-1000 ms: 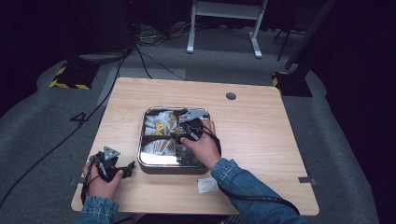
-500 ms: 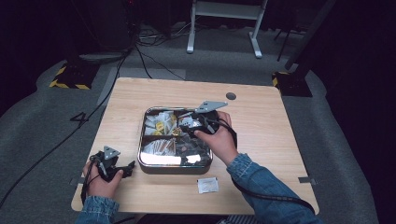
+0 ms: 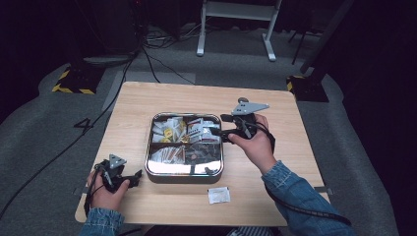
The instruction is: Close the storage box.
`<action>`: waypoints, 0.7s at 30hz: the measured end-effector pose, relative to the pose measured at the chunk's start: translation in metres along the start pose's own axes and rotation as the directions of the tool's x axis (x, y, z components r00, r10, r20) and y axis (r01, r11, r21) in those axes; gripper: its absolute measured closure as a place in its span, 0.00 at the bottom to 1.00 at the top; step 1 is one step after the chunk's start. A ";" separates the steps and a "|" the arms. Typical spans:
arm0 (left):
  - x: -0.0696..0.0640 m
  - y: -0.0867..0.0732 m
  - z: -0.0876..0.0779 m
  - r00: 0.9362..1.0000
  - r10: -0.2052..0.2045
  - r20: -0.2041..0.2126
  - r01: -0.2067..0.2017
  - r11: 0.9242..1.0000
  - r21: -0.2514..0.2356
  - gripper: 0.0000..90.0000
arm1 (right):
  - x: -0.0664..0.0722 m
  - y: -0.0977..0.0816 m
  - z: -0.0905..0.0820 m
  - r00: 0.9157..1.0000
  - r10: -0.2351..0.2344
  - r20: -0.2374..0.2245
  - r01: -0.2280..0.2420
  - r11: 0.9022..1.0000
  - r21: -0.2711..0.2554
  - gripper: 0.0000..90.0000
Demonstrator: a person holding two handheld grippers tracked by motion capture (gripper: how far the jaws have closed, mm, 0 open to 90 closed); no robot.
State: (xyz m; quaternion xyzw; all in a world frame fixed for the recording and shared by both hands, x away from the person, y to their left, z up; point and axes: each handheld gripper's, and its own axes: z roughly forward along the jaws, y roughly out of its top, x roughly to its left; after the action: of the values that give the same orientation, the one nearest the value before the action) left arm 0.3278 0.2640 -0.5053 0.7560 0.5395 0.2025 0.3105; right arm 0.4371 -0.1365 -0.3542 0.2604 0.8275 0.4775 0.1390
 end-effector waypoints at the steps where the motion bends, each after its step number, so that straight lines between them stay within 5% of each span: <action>1: 0.000 0.000 0.000 1.000 0.000 0.000 0.000 1.000 0.000 0.16 | 0.000 0.000 0.000 1.000 0.000 0.000 0.000 1.000 0.000 0.38; 21: 0.000 0.000 0.000 1.000 0.000 0.001 0.000 1.000 0.000 0.16 | -0.039 -0.048 -0.058 0.997 0.036 0.065 -0.038 0.999 0.031 0.37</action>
State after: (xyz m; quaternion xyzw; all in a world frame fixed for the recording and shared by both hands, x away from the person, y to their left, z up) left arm 0.3279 0.2639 -0.5053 0.7559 0.5396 0.2022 0.3109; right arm 0.4269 -0.2199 -0.3670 0.2931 0.8252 0.4581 0.1525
